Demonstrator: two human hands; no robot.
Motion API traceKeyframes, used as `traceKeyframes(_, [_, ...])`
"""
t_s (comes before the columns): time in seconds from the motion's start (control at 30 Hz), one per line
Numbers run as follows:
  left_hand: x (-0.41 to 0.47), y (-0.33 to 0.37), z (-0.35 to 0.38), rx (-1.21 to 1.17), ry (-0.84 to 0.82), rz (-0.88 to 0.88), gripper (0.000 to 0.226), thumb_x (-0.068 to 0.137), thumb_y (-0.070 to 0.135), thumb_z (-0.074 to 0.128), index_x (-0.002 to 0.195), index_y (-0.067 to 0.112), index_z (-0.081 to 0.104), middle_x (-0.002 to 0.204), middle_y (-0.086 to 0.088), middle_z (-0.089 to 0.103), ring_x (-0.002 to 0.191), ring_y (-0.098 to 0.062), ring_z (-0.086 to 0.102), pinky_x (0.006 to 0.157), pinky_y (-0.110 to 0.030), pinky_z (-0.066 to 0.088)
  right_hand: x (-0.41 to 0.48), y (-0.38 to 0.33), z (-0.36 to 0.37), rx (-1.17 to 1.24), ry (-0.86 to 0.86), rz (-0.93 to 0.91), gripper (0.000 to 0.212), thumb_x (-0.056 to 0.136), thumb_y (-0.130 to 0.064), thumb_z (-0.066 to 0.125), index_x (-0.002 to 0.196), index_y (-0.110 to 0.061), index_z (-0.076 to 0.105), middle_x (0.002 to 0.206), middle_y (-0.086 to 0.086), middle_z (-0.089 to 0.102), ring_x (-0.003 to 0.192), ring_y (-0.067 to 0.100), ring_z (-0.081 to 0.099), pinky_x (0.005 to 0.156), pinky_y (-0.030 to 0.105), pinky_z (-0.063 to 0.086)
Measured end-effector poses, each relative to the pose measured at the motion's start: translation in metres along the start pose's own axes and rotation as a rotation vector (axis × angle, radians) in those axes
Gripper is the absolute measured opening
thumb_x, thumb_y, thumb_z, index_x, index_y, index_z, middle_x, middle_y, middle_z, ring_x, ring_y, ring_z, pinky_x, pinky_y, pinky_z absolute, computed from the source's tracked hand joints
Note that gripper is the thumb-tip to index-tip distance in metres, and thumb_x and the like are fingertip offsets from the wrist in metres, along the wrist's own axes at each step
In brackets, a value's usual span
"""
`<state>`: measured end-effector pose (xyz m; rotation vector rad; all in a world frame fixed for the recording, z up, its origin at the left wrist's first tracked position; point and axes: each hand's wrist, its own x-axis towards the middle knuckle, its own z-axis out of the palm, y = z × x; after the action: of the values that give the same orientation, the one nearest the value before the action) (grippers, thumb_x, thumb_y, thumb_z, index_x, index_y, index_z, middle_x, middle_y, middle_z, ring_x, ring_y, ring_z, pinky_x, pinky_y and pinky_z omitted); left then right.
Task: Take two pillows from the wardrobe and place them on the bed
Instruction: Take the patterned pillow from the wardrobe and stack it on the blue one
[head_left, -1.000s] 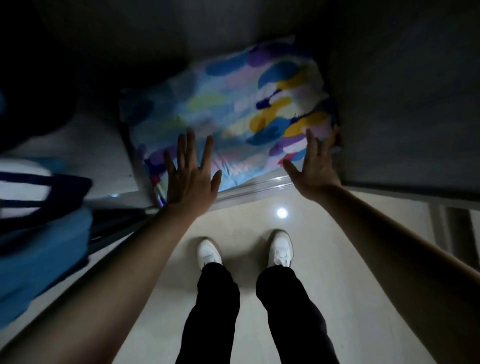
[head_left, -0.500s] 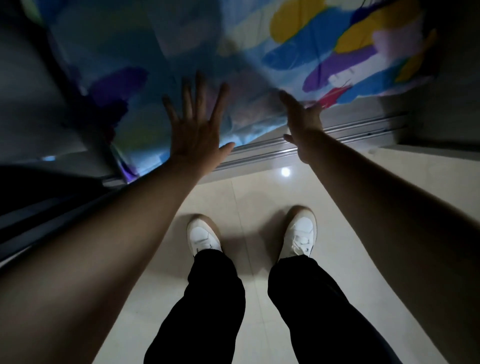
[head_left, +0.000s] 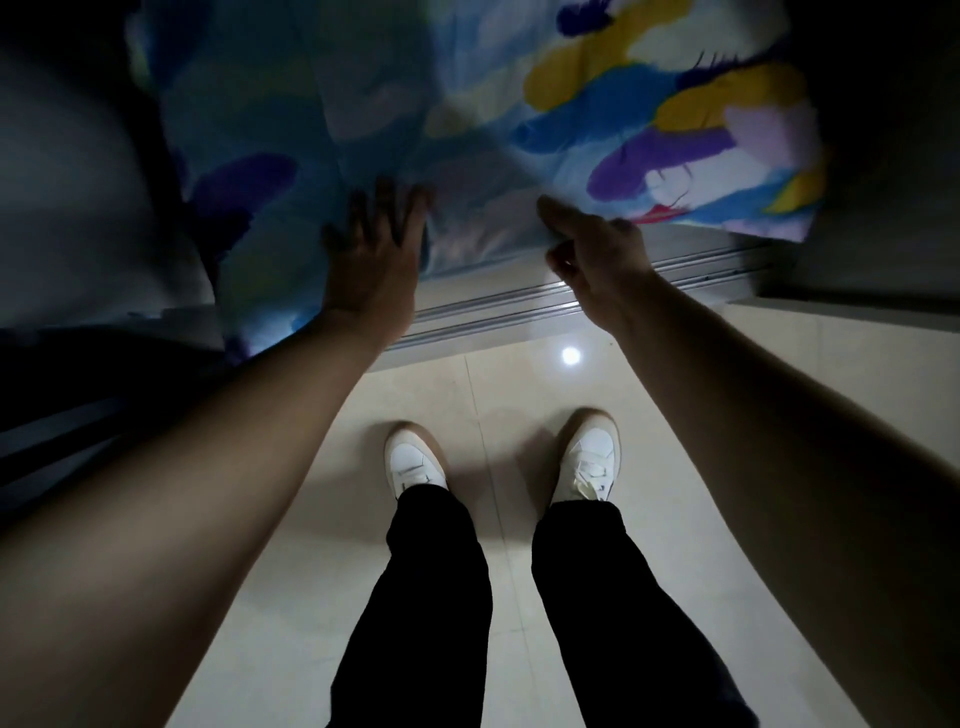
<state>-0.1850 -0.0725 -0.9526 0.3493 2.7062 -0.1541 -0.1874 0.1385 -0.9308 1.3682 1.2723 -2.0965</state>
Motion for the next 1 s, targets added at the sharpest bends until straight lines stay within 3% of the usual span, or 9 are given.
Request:
traceKeyframes(0.07, [-0.017, -0.005, -0.032, -0.078, -0.079, 0.022, 0.090, 0.079, 0.017, 0.059, 0.153, 0.017, 0.008, 0.159, -0.020, 0.015, 0.140, -0.043, 0.025, 0.104, -0.062, 0.034, -0.029, -0.016, 0.007, 0.049, 0.022, -0.010, 0.022, 0.084, 0.000, 0.072, 0.096, -0.011, 0.056, 0.091, 0.008, 0.059, 0.078, 0.019, 0.057, 0.066, 0.026, 0.050])
traceKeyframes(0.17, [-0.044, 0.003, -0.072, -0.108, -0.048, 0.033, 0.111, 0.068, 0.049, 0.068, 0.154, 0.018, 0.004, 0.157, -0.020, 0.022, 0.138, -0.043, 0.030, 0.103, -0.065, 0.032, -0.073, -0.045, 0.013, 0.111, 0.063, -0.004, 0.020, 0.081, 0.001, 0.073, 0.094, -0.006, 0.059, 0.079, 0.009, 0.058, 0.064, 0.017, 0.056, 0.053, 0.022, 0.048])
traceKeyframes(0.23, [-0.057, 0.015, -0.082, -0.132, -0.079, -0.034, 0.120, 0.062, 0.057, 0.072, 0.154, 0.017, 0.006, 0.153, -0.021, 0.029, 0.132, -0.043, 0.038, 0.099, -0.063, 0.037, -0.093, -0.059, 0.013, 0.110, 0.068, 0.006, 0.019, 0.080, 0.001, 0.073, 0.090, -0.006, 0.060, 0.075, 0.008, 0.057, 0.057, 0.015, 0.055, 0.049, 0.020, 0.047])
traceKeyframes(0.3, [-0.075, 0.027, -0.098, -0.159, -0.111, -0.051, 0.113, 0.062, 0.037, 0.078, 0.152, 0.010, 0.016, 0.141, -0.024, 0.045, 0.110, -0.044, 0.056, 0.082, -0.054, 0.052, -0.117, -0.071, 0.006, 0.093, 0.078, 0.009, 0.016, 0.080, 0.001, 0.072, 0.085, -0.007, 0.059, 0.069, 0.006, 0.054, 0.052, 0.013, 0.052, 0.047, 0.019, 0.045])
traceKeyframes(0.37, [-0.093, 0.039, -0.121, -0.190, -0.092, -0.025, 0.105, 0.057, 0.014, 0.079, 0.148, 0.006, 0.028, 0.125, -0.025, 0.058, 0.086, -0.043, 0.064, 0.063, -0.047, 0.057, -0.141, -0.081, -0.004, 0.073, 0.098, 0.012, 0.016, 0.081, 0.002, 0.070, 0.082, -0.008, 0.058, 0.065, 0.006, 0.053, 0.050, 0.013, 0.050, 0.046, 0.019, 0.044])
traceKeyframes(0.5, [-0.127, 0.052, -0.172, -0.175, -0.122, -0.007, 0.081, 0.078, 0.011, 0.064, 0.149, 0.017, 0.028, 0.135, -0.015, 0.052, 0.102, -0.040, 0.062, 0.076, -0.045, 0.052, -0.186, -0.096, -0.025, 0.063, 0.143, 0.037, 0.015, 0.081, 0.004, 0.071, 0.086, -0.006, 0.060, 0.063, 0.006, 0.053, 0.048, 0.012, 0.048, 0.047, 0.018, 0.046])
traceKeyframes(0.63, [-0.154, 0.050, -0.229, -0.193, -0.074, -0.006, 0.057, 0.081, 0.013, 0.064, 0.136, 0.019, 0.045, 0.120, -0.013, 0.063, 0.099, -0.041, 0.063, 0.074, -0.042, 0.050, -0.231, -0.113, -0.028, 0.057, 0.202, 0.062, 0.024, 0.079, 0.004, 0.073, 0.096, -0.006, 0.060, 0.061, 0.008, 0.052, 0.044, 0.013, 0.046, 0.045, 0.021, 0.045])
traceKeyframes(0.77, [-0.195, 0.051, -0.287, -0.195, -0.025, -0.001, 0.056, 0.078, 0.014, 0.067, 0.130, 0.022, 0.051, 0.116, -0.008, 0.067, 0.101, -0.038, 0.064, 0.075, -0.039, 0.050, -0.285, -0.133, -0.030, 0.065, 0.220, 0.087, 0.023, 0.078, 0.002, 0.074, 0.083, -0.010, 0.055, 0.055, 0.005, 0.049, 0.039, 0.011, 0.046, 0.042, 0.019, 0.047])
traceKeyframes(1.0, [-0.277, 0.047, -0.382, -0.138, 0.037, -0.022, 0.051, 0.079, 0.021, 0.066, 0.127, 0.023, 0.050, 0.116, -0.008, 0.066, 0.098, -0.038, 0.064, 0.074, -0.041, 0.050, -0.398, -0.156, -0.032, 0.081, 0.125, 0.074, 0.027, 0.078, -0.001, 0.075, 0.096, -0.008, 0.055, 0.056, 0.005, 0.049, 0.039, 0.010, 0.048, 0.043, 0.019, 0.048])
